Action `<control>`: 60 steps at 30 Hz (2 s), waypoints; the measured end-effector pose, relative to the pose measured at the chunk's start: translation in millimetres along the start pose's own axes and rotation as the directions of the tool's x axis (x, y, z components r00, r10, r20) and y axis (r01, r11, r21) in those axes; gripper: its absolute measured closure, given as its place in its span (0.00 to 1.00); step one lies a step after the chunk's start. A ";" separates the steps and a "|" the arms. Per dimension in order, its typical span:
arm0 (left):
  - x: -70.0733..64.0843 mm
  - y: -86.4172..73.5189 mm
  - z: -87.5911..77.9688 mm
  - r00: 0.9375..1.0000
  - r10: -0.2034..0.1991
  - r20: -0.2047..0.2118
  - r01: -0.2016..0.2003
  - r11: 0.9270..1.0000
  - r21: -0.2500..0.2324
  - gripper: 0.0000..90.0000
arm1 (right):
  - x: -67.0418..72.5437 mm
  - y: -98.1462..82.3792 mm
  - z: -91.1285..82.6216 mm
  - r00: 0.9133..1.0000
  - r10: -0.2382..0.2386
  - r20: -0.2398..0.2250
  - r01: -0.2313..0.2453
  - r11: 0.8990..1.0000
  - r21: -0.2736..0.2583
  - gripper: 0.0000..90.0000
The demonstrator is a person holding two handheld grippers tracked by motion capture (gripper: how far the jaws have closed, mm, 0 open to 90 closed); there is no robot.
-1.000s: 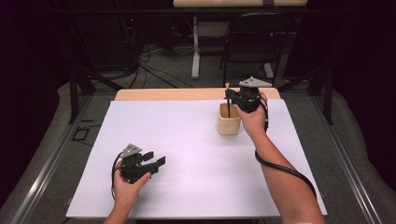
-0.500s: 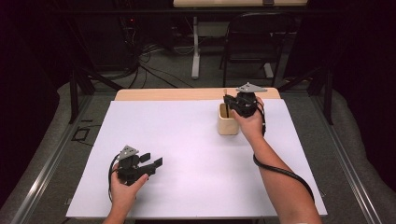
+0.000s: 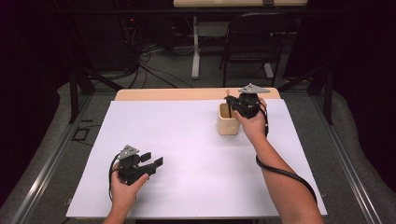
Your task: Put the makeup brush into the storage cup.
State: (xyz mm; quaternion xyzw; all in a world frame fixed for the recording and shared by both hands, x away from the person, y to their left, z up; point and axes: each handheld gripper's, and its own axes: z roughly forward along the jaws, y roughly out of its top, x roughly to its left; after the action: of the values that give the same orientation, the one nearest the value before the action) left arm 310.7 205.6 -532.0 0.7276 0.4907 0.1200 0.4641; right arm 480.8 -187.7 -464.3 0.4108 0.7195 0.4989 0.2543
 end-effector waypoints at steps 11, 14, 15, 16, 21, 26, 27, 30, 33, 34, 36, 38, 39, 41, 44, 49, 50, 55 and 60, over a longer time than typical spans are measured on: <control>-0.7 1.2 0.2 1.000 0.006 0.001 -0.006 1.000 0.008 0.42 | -1.2 -7.4 -3.0 1.000 -0.021 0.011 0.021 0.999 0.025 0.93; -0.3 1.1 0.3 1.000 0.001 -0.001 -0.001 1.000 0.000 0.42 | -0.9 -8.0 -4.3 0.999 -0.034 0.013 0.033 0.999 0.029 0.93; -0.2 1.0 0.3 1.000 0.001 0.000 -0.001 1.000 0.000 0.42 | -0.7 -8.4 -4.5 1.000 -0.028 0.011 0.028 0.999 0.029 0.93; -0.3 1.0 0.3 1.000 0.001 0.000 -0.001 1.000 0.001 0.42 | -0.8 -8.6 -4.8 0.999 -0.030 0.012 0.030 0.999 0.031 0.93; -0.4 0.8 0.3 1.000 0.002 0.000 -0.002 1.000 0.002 0.42 | 0.0 -11.8 -3.8 0.999 -0.038 0.008 0.038 0.998 0.043 0.93; 0.1 1.1 0.1 1.000 0.002 -0.001 -0.002 1.000 0.000 0.42 | -0.7 -14.3 -4.2 0.999 -0.036 0.006 0.035 0.998 0.054 0.93; 0.1 1.3 -0.1 1.000 0.001 -0.002 -0.001 1.000 -0.001 0.42 | -0.4 -14.9 -4.2 1.000 -0.031 0.006 0.031 0.998 0.056 0.93; 0.5 1.4 -0.3 1.000 0.000 0.002 0.000 1.000 -0.001 0.42 | -0.3 -16.4 -3.6 1.000 -0.028 0.004 0.028 0.998 0.054 0.93; -0.1 1.5 -0.2 1.000 0.002 -0.002 -0.002 1.000 -0.002 0.42 | -0.5 -17.2 -3.8 1.000 -0.021 0.000 0.021 0.998 0.057 0.93; -0.2 1.6 -0.2 1.000 0.003 -0.001 -0.003 1.000 -0.002 0.42 | -0.4 -17.0 -4.4 1.000 -0.024 -0.001 0.024 0.998 0.063 0.93; -0.3 1.5 -0.1 1.000 0.003 0.000 -0.003 1.000 -0.001 0.42 | 0.0 -17.1 -4.3 1.000 -0.022 -0.002 0.022 0.998 0.057 0.93; -0.4 1.4 0.0 1.000 0.004 -0.001 -0.004 1.000 0.000 0.42 | 0.0 -17.2 -4.4 1.000 -0.022 -0.002 0.022 0.998 0.057 0.93; -0.4 1.5 0.0 1.000 0.003 0.000 -0.003 1.000 -0.001 0.42 | -0.2 -17.3 -4.4 1.000 -0.022 -0.002 0.022 0.998 0.059 0.93; -0.3 1.7 -0.2 1.000 0.003 -0.001 -0.003 1.000 -0.002 0.42 | -1.0 -17.6 -4.3 1.000 -0.025 -0.001 0.025 0.998 0.059 0.93; -0.1 2.1 -0.7 1.000 0.004 0.001 -0.004 1.000 0.000 0.42 | -1.4 -18.1 -4.0 1.000 -0.022 -0.001 0.022 0.998 0.059 0.93; -0.5 1.9 -0.3 1.000 0.005 -0.001 -0.005 1.000 -0.002 0.42 | -1.3 -18.1 -4.1 1.000 -0.027 -0.001 0.027 0.998 0.061 0.93; -0.6 1.9 -0.3 1.000 0.004 0.000 -0.004 1.000 -0.002 0.42 | -1.1 -18.1 -4.0 1.000 -0.028 -0.002 0.028 0.998 0.061 0.93; -0.6 2.0 -0.4 1.000 0.004 -0.001 -0.004 1.000 -0.002 0.42 | -0.6 -18.0 -3.9 1.000 -0.031 -0.001 0.031 0.997 0.066 0.92; -0.5 2.2 -0.8 1.000 0.003 -0.003 -0.003 1.000 -0.003 0.42 | -1.3 -19.9 -2.6 1.000 -0.030 -0.004 0.030 0.997 0.071 0.85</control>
State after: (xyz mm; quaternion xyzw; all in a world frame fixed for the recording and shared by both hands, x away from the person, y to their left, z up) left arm 311.3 205.5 -529.7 0.7275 0.4899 0.1225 0.4644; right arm 472.7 -193.5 -481.8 0.4081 0.7431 0.4697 0.2461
